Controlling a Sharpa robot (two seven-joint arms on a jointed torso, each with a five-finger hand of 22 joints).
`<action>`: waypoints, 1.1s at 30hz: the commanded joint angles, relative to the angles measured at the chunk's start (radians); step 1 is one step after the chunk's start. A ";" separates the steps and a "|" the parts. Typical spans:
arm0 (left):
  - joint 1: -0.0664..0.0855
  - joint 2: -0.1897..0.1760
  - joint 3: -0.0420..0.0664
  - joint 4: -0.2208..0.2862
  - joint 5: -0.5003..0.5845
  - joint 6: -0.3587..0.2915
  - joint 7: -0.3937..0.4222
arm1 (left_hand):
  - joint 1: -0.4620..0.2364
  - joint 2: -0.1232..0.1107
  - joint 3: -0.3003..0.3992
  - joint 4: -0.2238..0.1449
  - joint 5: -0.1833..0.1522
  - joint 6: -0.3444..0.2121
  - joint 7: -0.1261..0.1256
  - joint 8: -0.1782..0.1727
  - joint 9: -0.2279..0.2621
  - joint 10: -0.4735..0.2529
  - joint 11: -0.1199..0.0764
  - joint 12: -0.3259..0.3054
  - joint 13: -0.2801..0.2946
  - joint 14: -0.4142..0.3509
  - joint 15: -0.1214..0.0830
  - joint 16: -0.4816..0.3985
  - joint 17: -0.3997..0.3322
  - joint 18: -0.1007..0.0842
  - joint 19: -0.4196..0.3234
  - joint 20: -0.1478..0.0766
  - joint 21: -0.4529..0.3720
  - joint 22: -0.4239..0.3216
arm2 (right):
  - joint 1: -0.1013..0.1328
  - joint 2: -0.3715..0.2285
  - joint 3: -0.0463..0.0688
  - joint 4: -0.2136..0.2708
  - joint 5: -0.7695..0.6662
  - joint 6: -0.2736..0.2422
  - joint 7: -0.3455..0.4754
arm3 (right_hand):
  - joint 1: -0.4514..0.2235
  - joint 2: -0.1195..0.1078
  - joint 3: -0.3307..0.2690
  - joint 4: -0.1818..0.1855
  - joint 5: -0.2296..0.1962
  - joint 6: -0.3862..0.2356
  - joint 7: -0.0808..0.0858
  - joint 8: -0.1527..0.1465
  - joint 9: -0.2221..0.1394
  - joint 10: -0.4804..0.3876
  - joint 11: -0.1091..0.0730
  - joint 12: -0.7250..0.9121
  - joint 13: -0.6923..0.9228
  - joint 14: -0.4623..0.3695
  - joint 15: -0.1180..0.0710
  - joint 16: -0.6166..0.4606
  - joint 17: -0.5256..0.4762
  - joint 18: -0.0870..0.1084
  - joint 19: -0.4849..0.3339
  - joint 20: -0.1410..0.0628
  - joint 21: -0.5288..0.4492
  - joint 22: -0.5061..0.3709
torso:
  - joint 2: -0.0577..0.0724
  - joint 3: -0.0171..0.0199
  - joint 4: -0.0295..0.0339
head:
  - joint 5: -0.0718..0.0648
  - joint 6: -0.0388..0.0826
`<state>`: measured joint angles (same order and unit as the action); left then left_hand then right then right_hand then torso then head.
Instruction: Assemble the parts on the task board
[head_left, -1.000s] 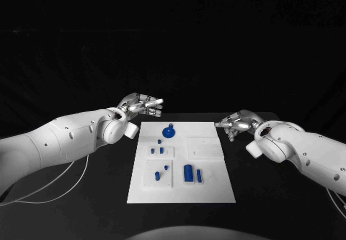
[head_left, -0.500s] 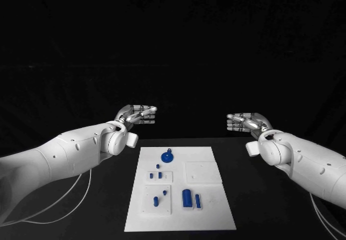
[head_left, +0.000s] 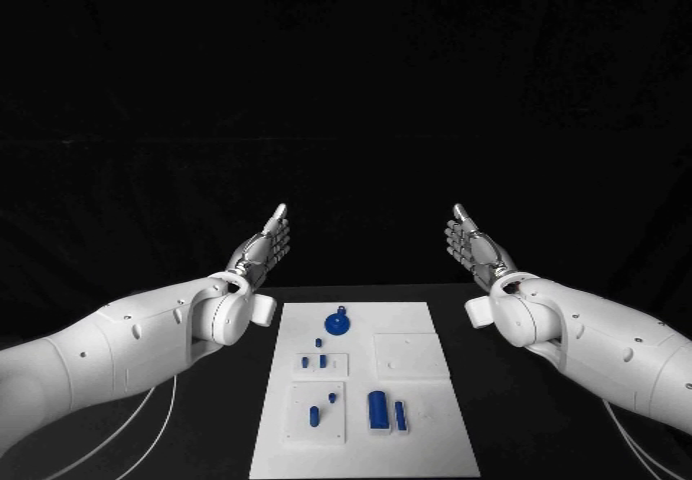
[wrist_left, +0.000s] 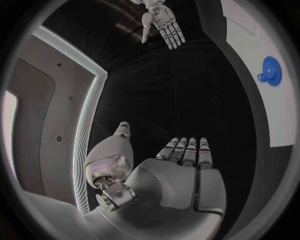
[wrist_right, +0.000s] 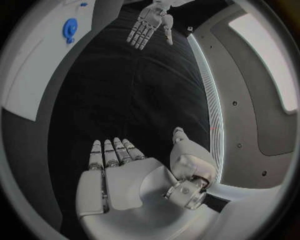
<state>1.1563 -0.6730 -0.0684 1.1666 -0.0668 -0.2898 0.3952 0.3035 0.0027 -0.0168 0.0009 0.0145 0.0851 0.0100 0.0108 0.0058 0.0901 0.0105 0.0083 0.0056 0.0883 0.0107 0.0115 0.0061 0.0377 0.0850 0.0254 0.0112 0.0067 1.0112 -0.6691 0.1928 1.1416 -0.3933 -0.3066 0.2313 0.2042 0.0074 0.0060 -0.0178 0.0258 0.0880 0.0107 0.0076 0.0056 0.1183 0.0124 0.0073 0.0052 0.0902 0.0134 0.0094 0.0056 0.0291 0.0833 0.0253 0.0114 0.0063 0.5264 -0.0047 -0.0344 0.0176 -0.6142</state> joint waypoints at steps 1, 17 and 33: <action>-0.021 -0.020 0.013 0.088 0.027 -0.180 0.056 | -0.304 -0.003 0.017 -0.001 -0.014 -0.085 -0.010 -0.011 -0.006 -0.090 -0.011 -0.008 -0.006 -0.088 -0.011 -0.011 -0.006 -0.038 -0.085 -0.025 -0.011 -0.007 | 0.008 -0.022 -0.030 0.086 0.138 -0.162 0.111 | -0.204 -0.007 -0.006 0.018 -0.026 -0.088 -0.011 -0.008 -0.006 -0.118 -0.012 -0.007 -0.005 -0.090 -0.013 -0.009 -0.006 -0.029 -0.083 -0.025 -0.011 -0.006 | 0.017 0.0044 0.0325 | -0.016 0.013; -0.106 -0.107 0.068 0.401 0.067 -0.478 0.124 | -0.304 -0.003 0.017 -0.001 -0.014 -0.085 -0.010 -0.011 -0.006 -0.090 -0.011 -0.008 -0.006 -0.088 -0.011 -0.011 -0.006 -0.038 -0.085 -0.025 -0.011 -0.007 | 0.038 -0.110 -0.190 0.423 0.390 -0.459 0.286 | -0.204 -0.007 -0.006 0.018 -0.026 -0.088 -0.011 -0.008 -0.006 -0.118 -0.012 -0.007 -0.005 -0.090 -0.013 -0.009 -0.006 -0.029 -0.083 -0.025 -0.011 -0.006 | 0.018 0.0047 0.0344 | -0.018 0.014; -0.106 -0.107 0.068 0.403 0.067 -0.480 0.125 | -0.304 -0.003 0.017 -0.001 -0.014 -0.085 -0.010 -0.011 -0.006 -0.090 -0.011 -0.008 -0.006 -0.088 -0.011 -0.011 -0.006 -0.038 -0.085 -0.025 -0.011 -0.007 | 0.039 -0.111 -0.193 0.428 0.393 -0.463 0.289 | -0.204 -0.007 -0.006 0.018 -0.026 -0.088 -0.011 -0.008 -0.006 -0.118 -0.012 -0.007 -0.005 -0.090 -0.013 -0.009 -0.006 -0.029 -0.083 -0.025 -0.011 -0.006 | 0.018 0.0047 0.0344 | -0.018 0.014</action>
<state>1.0507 -0.7805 -0.0012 1.5671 -0.0013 -0.7548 0.4970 0.0072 0.0005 -0.0048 -0.0003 0.0034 0.0052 -0.0002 0.0068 0.0011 0.0053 0.0000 0.0046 0.0011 0.0035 0.0002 0.0070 0.0010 0.0074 0.0037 -0.0001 0.0035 0.0009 1.0497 -0.7795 -0.0002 1.5680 -0.0053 -0.7610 0.4970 0.0055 0.0000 -0.0009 -0.0055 0.0037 0.0037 -0.0003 0.0036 0.0009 0.0037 0.0000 0.0035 0.0011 0.0047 0.0004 0.0055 0.0010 0.0140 0.0053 0.0002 0.0035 0.0010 0.5442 0.0001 0.0000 -0.0001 -0.5999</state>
